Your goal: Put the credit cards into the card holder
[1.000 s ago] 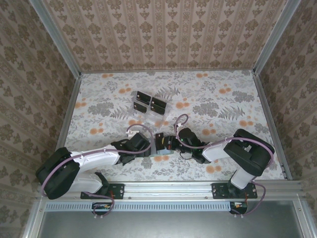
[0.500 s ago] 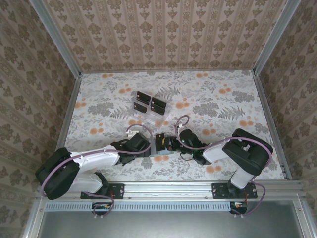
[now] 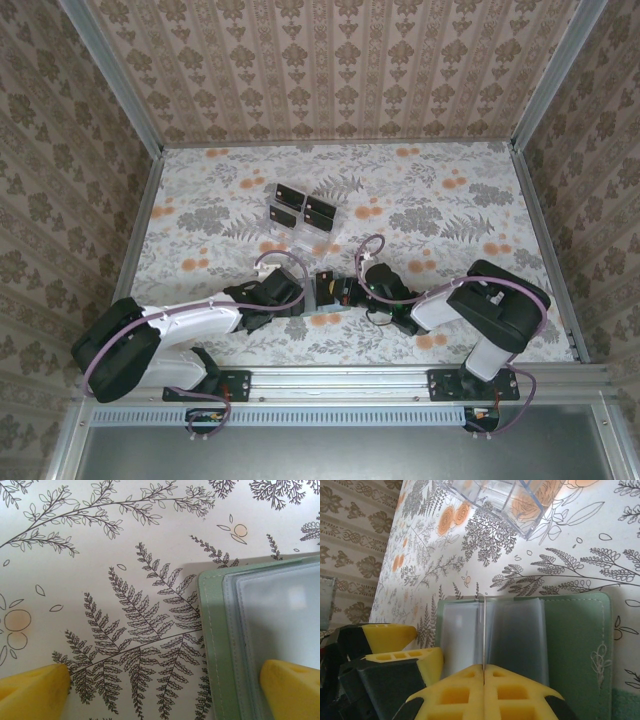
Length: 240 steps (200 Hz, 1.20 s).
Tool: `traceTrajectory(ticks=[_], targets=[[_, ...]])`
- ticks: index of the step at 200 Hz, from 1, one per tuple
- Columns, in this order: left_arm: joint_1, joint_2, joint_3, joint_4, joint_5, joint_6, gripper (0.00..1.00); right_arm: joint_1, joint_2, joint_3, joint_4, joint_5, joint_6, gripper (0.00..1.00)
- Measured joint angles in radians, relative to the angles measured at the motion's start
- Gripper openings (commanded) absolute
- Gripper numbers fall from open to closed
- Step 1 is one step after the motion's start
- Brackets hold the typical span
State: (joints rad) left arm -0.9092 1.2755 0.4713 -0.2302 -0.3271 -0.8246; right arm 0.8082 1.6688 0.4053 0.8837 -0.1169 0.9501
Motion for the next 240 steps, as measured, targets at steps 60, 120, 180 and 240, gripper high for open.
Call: traceTrajectory(ticks=[60,120,180,240], targets=[[0.000,0.000,0.000,0.000,0.000,-0.003,1.00,0.000,0.041,-0.010,0.058,-0.005,0.021,0.00],[0.000,-0.002,-0.001,0.000,0.000,-0.004,1.00,0.000,0.054,-0.013,0.093,-0.020,0.031,0.00],[0.000,-0.002,-0.002,0.000,-0.001,-0.006,1.00,-0.006,0.052,-0.028,0.095,-0.019,0.029,0.00],[0.000,-0.002,-0.003,0.003,-0.003,-0.006,1.00,-0.020,0.052,-0.027,0.093,-0.019,0.026,0.00]])
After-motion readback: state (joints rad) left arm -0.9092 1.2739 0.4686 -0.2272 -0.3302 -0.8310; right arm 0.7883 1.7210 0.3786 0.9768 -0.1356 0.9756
